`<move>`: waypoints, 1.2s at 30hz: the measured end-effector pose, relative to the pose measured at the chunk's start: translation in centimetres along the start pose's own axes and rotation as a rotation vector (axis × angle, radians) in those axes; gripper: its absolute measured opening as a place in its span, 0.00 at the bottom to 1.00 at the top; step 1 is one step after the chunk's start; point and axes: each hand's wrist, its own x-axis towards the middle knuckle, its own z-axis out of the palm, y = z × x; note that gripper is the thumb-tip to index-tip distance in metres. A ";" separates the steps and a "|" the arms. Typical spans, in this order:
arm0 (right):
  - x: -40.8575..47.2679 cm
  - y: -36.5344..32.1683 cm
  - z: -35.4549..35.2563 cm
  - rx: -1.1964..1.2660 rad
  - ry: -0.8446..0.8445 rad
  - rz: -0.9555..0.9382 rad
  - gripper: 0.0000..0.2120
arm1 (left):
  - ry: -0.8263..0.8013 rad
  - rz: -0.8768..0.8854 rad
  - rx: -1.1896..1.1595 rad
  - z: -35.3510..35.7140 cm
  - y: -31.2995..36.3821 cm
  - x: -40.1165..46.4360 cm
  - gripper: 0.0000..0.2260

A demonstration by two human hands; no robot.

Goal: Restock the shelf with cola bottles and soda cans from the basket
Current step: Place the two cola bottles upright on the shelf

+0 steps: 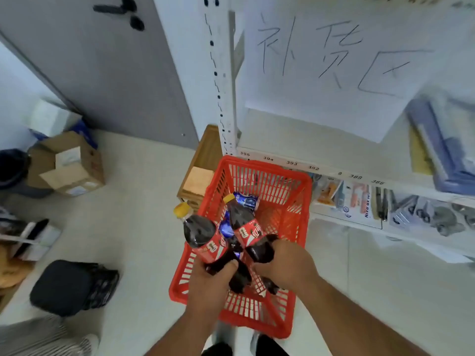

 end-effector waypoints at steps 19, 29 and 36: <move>-19.8 0.3 -2.0 0.990 0.654 0.204 0.15 | -0.795 0.039 0.022 1.1 8.1 -10.0 0.24; -31.6 8.8 -2.6 1.281 0.932 0.261 0.12 | -1.112 0.457 0.476 9.8 6.5 -21.0 0.24; -44.8 18.5 -1.9 1.378 1.239 0.363 0.12 | -1.283 0.602 0.593 17.6 0.2 -34.8 0.19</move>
